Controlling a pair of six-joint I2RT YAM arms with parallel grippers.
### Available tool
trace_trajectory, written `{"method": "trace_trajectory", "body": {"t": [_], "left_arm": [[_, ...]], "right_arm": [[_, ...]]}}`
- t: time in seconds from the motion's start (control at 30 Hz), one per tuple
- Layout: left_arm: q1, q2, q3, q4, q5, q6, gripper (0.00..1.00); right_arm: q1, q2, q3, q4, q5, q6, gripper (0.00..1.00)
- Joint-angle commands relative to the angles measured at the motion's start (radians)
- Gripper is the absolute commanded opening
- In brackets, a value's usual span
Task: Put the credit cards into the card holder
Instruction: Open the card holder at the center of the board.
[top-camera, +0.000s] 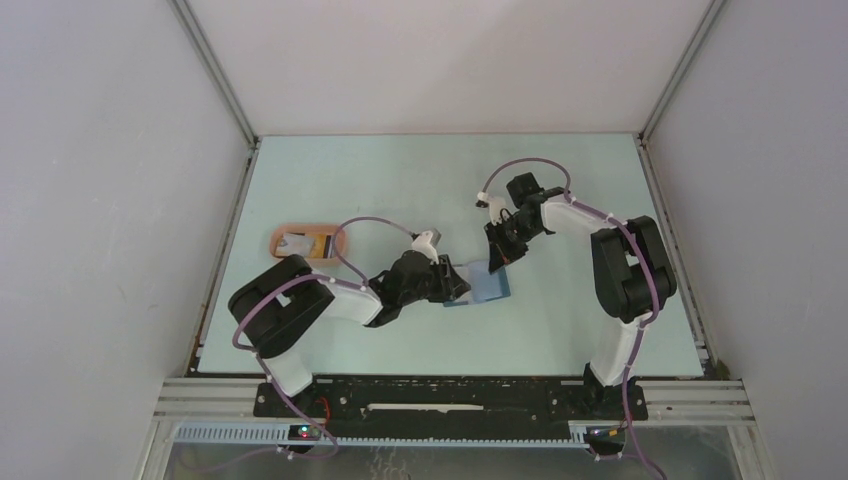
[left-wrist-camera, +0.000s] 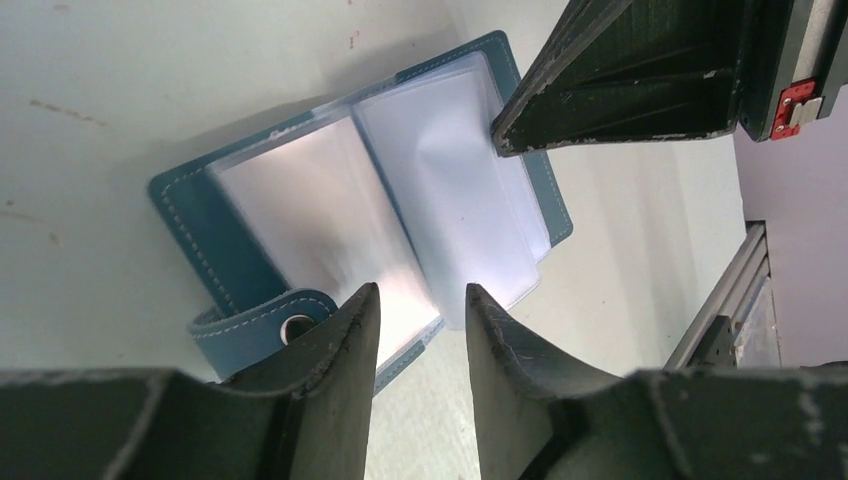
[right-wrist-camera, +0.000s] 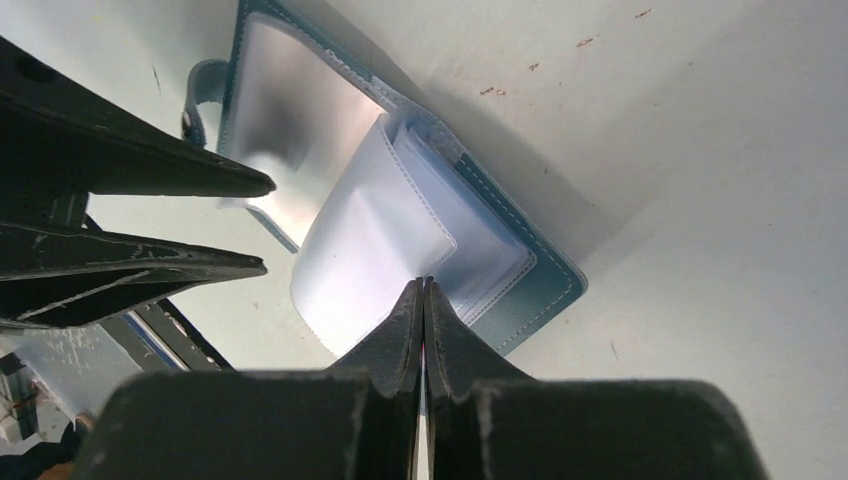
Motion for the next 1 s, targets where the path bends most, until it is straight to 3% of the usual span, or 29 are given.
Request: {"method": "trace_trajectory", "body": {"t": [0.0, 0.3, 0.53, 0.8, 0.97], "left_arm": [[0.005, -0.077, -0.017, -0.080, -0.048, 0.035, 0.42], [0.005, -0.075, 0.025, -0.189, -0.082, 0.094, 0.42], [0.006, -0.118, 0.039, -0.208, -0.059, 0.122, 0.42], [0.006, -0.421, 0.007, -0.345, -0.077, 0.249, 0.49], [0.006, -0.670, -0.012, -0.516, -0.223, 0.380, 0.58]], "right_arm": [[0.002, 0.000, 0.035, 0.002, 0.037, -0.024, 0.03], [-0.001, -0.048, 0.036, -0.002, 0.143, -0.058, 0.02], [0.000, -0.108, 0.036, -0.029, 0.101, -0.083, 0.25], [-0.003, -0.335, 0.035, -0.040, 0.046, -0.123, 0.42], [-0.007, -0.522, 0.035, -0.017, 0.013, -0.154, 0.50]]}}
